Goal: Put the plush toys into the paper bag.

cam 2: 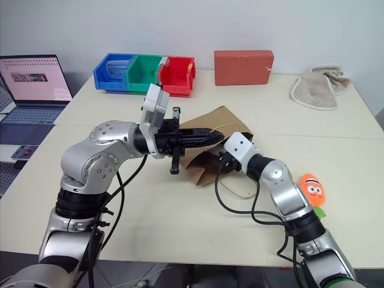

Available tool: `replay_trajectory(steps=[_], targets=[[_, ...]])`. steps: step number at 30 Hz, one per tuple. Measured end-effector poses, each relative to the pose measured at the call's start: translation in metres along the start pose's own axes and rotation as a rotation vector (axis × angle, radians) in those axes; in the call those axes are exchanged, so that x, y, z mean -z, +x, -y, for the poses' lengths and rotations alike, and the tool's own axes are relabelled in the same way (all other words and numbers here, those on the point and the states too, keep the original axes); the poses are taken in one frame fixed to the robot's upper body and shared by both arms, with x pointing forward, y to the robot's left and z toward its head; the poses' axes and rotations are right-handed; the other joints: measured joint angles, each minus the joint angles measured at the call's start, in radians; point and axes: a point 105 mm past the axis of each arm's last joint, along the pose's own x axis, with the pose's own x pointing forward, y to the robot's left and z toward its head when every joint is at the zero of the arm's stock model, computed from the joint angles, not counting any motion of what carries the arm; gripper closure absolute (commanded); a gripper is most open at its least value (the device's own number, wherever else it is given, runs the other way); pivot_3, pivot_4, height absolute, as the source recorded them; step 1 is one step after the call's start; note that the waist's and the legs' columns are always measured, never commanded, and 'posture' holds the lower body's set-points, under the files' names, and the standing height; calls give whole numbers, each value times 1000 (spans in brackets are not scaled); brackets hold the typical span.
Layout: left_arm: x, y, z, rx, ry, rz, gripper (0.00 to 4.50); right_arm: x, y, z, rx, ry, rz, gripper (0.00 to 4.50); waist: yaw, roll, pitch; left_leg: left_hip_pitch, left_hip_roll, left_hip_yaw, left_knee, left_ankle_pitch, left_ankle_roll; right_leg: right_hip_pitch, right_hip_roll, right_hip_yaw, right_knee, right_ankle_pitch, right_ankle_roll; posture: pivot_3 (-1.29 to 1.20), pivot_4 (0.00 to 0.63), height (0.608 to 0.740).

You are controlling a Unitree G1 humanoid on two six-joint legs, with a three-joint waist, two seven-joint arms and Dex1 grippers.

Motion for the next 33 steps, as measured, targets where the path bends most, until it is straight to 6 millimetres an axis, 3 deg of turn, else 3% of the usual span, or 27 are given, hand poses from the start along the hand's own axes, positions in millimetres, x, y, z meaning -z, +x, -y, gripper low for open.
replay_trajectory(steps=[2,9,15,19,23,30,33], targets=[[0,1,0,-2,-2,4,4500,-2,-2,-2,2,-8,7,43,0,0,0,0,0,0,0,0,0,0,0,0,0,0,0,0,150,740],[8,7,-3,-18,-6,0,4500,-6,-24,-7,-88,-58,8,43,1,0,0,0,0,0,0,0,0,0,0,0,0,0,0,0,150,740],[11,12,-3,-20,-13,14,4500,-25,-64,3,-199,-23,45,43,2,0,0,0,0,-1,0,0,0,1,0,-1,-1,0,0,0,150,740],[14,15,-5,-28,-24,19,4500,-25,-105,0,-331,55,12,43,5,0,0,-1,0,-1,0,0,0,1,0,-1,-1,0,0,0,150,740],[16,15,-6,-36,-35,23,4500,-14,-146,4,-354,113,-69,43,7,0,0,0,0,-1,1,0,0,2,0,-1,-2,0,0,0,150,740],[26,14,-2,-42,-70,30,4500,23,-199,32,-123,219,-252,43,6,0,0,0,0,0,2,0,0,2,0,0,-1,0,0,0,150,740],[25,14,-2,-43,-64,35,4500,48,-219,41,-1,287,-341,43,8,0,0,0,0,1,2,0,0,3,0,0,-2,0,0,0,150,740]])
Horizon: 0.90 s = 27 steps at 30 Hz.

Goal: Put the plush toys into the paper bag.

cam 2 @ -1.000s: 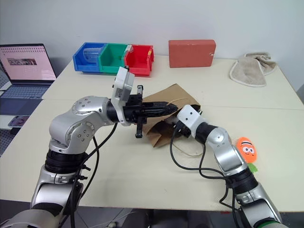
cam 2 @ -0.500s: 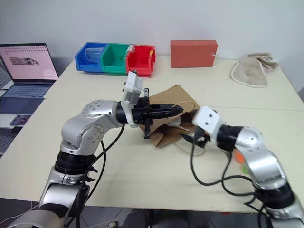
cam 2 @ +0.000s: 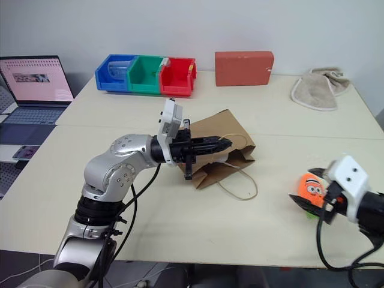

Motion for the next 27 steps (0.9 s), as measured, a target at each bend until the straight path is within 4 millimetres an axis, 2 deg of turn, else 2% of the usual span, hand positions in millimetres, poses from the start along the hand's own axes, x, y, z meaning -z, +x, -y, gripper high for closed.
replay_trajectory(steps=[3,7,10,12,16,19,22,27], targets=[[-2,0,-1,-10,18,12,4500,23,-11,23,171,137,-44,43,-2,0,0,0,0,2,1,0,0,0,0,2,0,-1,-2,0,150,740],[2,-3,-4,-37,9,15,4500,41,-16,16,157,279,-95,43,-3,1,0,1,1,2,0,0,0,0,0,2,0,-1,-2,0,150,740],[4,-4,-4,-44,2,13,4500,47,-13,14,144,359,-93,43,-4,1,0,0,0,2,1,0,0,0,0,2,0,-1,-2,0,150,740],[4,-4,-5,-50,2,13,4500,45,-8,12,128,388,-77,43,-4,1,0,1,0,2,1,0,0,0,0,2,0,-1,-3,0,150,740],[4,-4,-5,-59,4,13,4500,49,18,5,75,474,-53,43,-4,1,-1,0,0,2,1,0,0,0,0,2,0,-1,-3,0,150,740],[3,-4,-5,-60,7,12,4500,53,27,5,71,504,-60,675,-3,1,-1,0,0,2,0,0,0,0,0,2,-1,-1,-2,0,150,740],[3,-4,-4,-60,10,12,4500,60,35,6,79,515,-86,1800,-3,1,-1,0,0,2,0,0,0,0,0,2,-1,0,-1,0,150,740],[3,-5,-5,-74,11,10,4500,58,38,6,76,488,-85,3564,-7,1,-1,1,0,2,0,0,0,0,0,2,0,-1,-1,0,150,740]])
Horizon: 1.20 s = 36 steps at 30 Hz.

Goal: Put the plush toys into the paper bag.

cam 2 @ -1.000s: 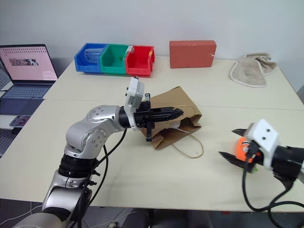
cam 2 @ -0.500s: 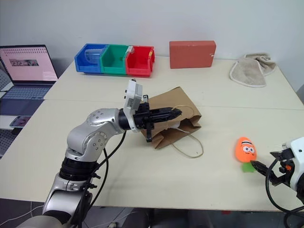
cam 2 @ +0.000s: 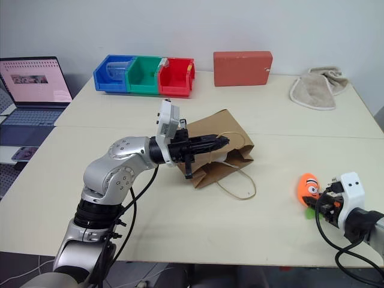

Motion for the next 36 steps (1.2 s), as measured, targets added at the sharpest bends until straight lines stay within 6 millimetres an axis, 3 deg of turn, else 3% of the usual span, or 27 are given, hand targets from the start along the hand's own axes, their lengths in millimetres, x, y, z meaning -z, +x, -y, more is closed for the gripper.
replay_trajectory(steps=[3,7,12,19,26,36], targets=[[1,-3,-1,-9,-5,-5,4500,-3,-3,-1,-15,-94,-10,4476,1,0,0,0,0,0,0,0,0,0,0,0,0,0,0,0,150,740],[1,-6,-3,-18,-14,-5,4500,-12,-1,-16,-95,-192,-13,4476,0,0,0,0,0,0,0,0,0,0,0,1,0,0,0,0,150,740],[-4,-4,-2,-1,-23,9,4500,-58,-4,-82,-344,-480,76,4476,2,0,0,-1,0,-2,0,0,0,0,0,-2,0,0,0,0,150,740],[-12,-3,-2,12,-20,22,4500,-64,27,-148,-582,-545,118,4476,3,-1,1,-2,0,-2,0,0,0,-1,0,-1,-1,1,1,0,150,740],[-17,-2,7,60,-53,25,4500,-70,76,-163,-559,-594,133,4476,1,-1,1,-2,0,-3,-1,0,0,-1,0,-3,-1,1,1,0,150,740],[-15,1,16,95,-64,18,4500,-100,105,-187,-531,-660,255,4476,1,-1,1,-1,0,-3,-2,0,0,-1,0,-3,0,1,2,0,150,740]])
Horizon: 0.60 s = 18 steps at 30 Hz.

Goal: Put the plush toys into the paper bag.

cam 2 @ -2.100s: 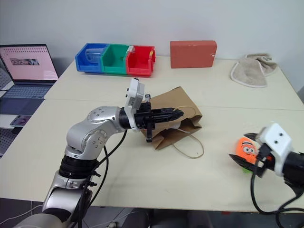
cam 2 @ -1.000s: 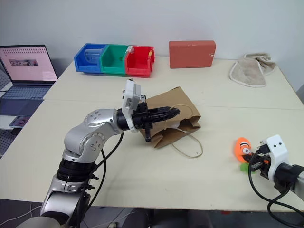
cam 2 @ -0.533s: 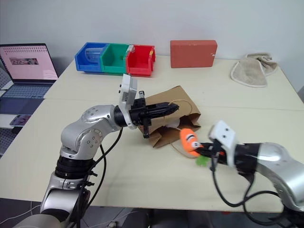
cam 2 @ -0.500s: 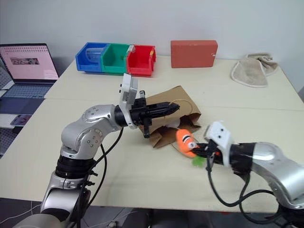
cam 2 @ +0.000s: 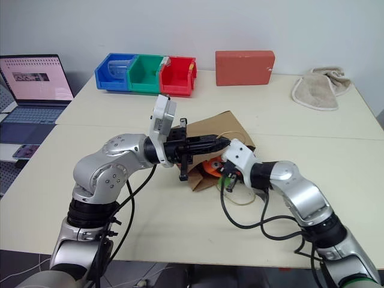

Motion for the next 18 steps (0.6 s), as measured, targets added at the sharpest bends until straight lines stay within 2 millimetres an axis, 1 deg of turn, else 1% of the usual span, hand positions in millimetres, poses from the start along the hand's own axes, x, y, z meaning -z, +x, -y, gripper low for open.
replay_trajectory(steps=[3,9,13,18], targets=[[2,2,2,12,-7,-5,4500,0,10,1,28,-46,7,4476,1,0,0,0,0,0,0,0,0,0,0,0,0,0,0,0,150,740],[5,3,2,13,-16,-5,4500,2,23,5,100,-105,16,4476,-1,0,0,0,0,0,0,0,0,0,0,0,0,0,0,0,150,740],[5,3,2,12,-17,-5,4500,-1,29,2,120,-98,52,3237,-1,0,0,0,0,0,0,0,0,0,0,0,0,0,0,0,150,740],[5,2,0,-1,-16,-5,4500,5,28,3,130,-91,42,1331,0,0,0,0,0,0,0,0,0,0,0,0,1,0,0,0,150,740]])
